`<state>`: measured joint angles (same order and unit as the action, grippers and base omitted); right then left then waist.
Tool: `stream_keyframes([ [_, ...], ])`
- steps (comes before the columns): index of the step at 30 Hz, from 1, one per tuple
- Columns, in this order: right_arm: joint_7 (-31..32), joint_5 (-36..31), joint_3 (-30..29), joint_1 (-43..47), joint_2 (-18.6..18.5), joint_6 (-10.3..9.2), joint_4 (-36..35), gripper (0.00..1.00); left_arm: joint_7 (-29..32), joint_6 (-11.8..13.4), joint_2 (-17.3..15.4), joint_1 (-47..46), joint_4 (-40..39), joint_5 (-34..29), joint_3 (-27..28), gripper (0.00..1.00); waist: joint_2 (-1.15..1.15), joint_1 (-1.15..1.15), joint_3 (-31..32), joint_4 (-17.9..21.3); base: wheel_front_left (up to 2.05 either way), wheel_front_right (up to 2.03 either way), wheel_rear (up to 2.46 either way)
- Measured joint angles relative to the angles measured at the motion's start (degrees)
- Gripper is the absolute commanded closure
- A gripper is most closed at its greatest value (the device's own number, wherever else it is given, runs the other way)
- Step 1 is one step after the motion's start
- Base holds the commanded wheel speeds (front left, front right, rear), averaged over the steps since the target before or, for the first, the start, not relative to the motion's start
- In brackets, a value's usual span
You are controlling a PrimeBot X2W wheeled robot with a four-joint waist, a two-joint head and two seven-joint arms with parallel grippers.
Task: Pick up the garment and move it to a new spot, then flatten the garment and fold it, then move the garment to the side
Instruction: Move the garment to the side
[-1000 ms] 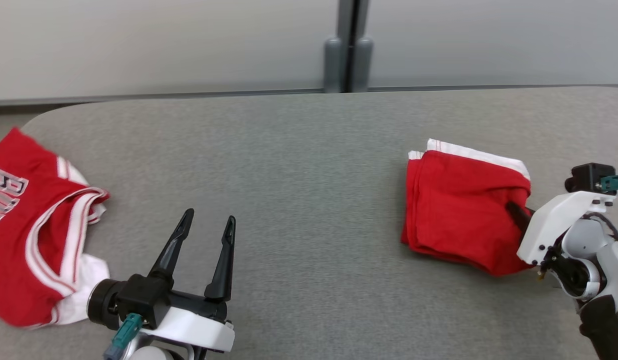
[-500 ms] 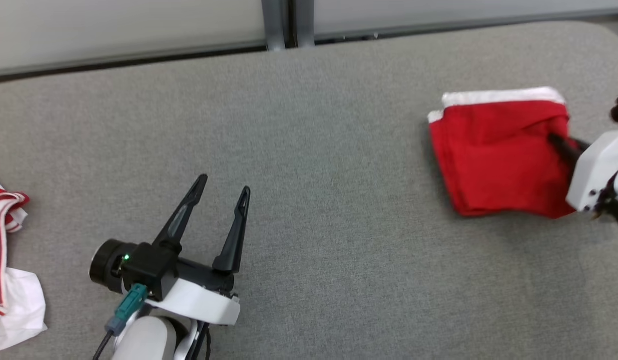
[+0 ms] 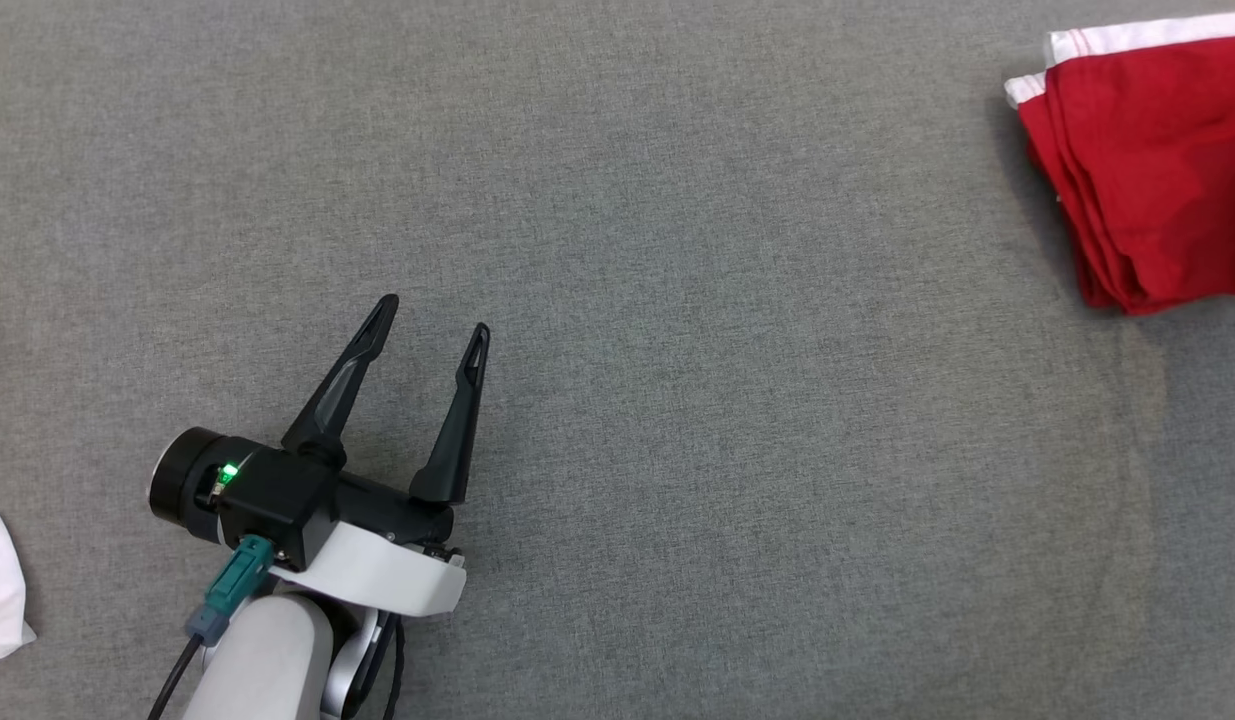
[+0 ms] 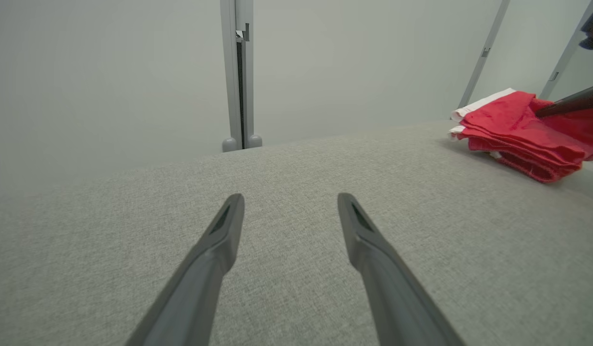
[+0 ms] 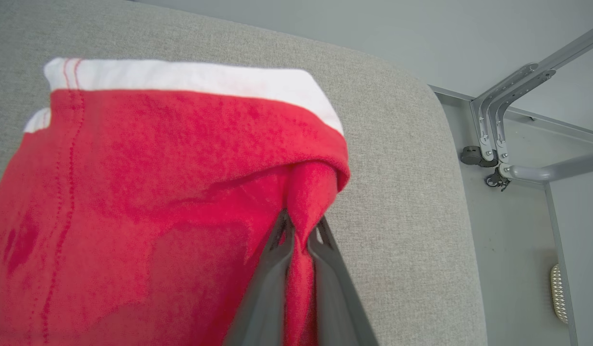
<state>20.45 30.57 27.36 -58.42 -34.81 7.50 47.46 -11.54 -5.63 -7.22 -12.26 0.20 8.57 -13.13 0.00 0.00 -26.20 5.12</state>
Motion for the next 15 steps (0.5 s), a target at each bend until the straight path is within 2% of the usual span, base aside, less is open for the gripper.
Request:
stream_keyframes([
  [6, -0.8, -3.0, 0.0, -2.4, -0.1, 0.00, 3.5, 0.98, 0.0, 0.1, 0.0, -0.8, 0.3, 0.1, -0.3, 0.00, 0.00, 0.00, -0.3, 0.0, 0.00, 0.00, 0.00],
  [7, -1.0, -3.2, -0.1, -2.7, 0.0, 0.00, 3.9, 0.77, -0.1, 0.1, 0.0, -0.9, 0.4, 0.1, -0.3, 0.00, 0.00, 0.00, -0.2, 0.0, 0.00, 0.00, 0.00],
  [8, -1.6, -3.4, -0.3, -2.8, 0.2, 0.00, 4.6, 0.27, -0.1, 0.2, 0.0, -0.9, 0.6, 0.2, -0.4, 0.00, 0.00, 0.00, 0.0, 0.0, 0.00, 0.00, 0.00],
  [9, -2.3, -3.7, -0.6, -2.9, 0.5, 0.00, 5.3, 0.00, -0.1, 0.2, 0.0, -0.9, 0.9, 0.2, -0.5, 0.00, 0.00, 0.00, 0.2, 0.0, 0.00, 0.00, 0.00],
  [15, -6.0, -5.5, -0.2, -2.8, 2.0, 0.00, 7.1, 0.00, -1.1, 0.7, 0.6, -0.8, 2.6, 1.0, -0.8, 0.00, 0.00, 0.00, 3.2, -0.3, 0.00, 0.00, 0.00],
])
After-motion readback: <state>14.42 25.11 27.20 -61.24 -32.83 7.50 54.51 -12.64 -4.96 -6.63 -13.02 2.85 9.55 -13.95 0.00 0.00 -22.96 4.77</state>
